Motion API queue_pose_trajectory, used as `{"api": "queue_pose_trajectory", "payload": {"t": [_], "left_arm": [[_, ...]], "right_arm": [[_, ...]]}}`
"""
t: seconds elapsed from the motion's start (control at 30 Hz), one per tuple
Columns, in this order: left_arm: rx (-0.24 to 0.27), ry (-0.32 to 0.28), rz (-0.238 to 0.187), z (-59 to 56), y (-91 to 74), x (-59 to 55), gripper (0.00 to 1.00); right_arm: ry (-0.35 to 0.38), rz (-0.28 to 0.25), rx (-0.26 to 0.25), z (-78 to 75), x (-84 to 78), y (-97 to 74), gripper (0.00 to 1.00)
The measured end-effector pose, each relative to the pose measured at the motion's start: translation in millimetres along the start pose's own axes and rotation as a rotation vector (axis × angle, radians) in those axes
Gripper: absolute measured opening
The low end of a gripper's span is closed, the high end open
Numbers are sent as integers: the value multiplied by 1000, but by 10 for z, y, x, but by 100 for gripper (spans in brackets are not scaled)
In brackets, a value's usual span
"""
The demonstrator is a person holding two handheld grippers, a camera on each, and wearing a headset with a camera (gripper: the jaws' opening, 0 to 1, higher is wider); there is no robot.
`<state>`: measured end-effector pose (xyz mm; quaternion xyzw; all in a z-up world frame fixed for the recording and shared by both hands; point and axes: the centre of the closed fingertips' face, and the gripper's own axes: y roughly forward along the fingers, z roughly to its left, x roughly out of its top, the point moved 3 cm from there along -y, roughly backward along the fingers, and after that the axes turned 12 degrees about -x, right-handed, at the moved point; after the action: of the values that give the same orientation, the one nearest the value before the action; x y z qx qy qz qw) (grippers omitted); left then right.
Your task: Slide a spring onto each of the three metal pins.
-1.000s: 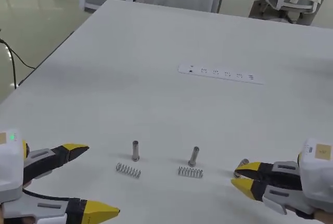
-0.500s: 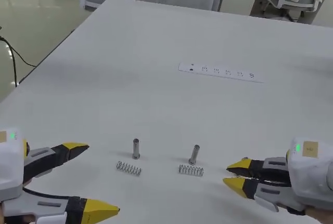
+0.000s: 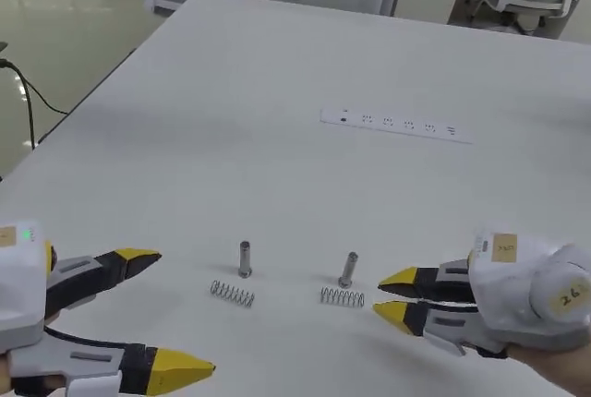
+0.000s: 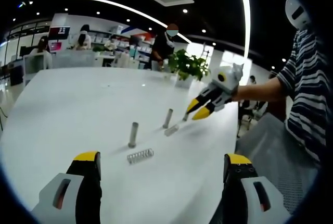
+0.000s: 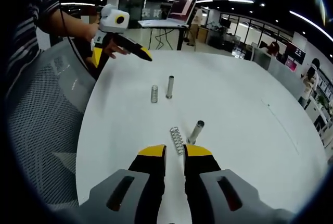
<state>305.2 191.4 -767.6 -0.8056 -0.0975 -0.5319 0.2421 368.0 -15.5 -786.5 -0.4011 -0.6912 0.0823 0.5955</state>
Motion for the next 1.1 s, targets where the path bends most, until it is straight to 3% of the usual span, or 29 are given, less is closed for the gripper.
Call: {"api": "queue_pose_trajectory", "payload": {"t": [0.5, 1.1], "left_arm": [[6, -5, 2, 3, -23, -27, 95], [14, -11, -3, 17, -54, -52, 95]], "right_arm": [[-77, 54, 43, 23, 7, 281, 11], [-119, 159, 87, 19, -200, 500, 10]]}}
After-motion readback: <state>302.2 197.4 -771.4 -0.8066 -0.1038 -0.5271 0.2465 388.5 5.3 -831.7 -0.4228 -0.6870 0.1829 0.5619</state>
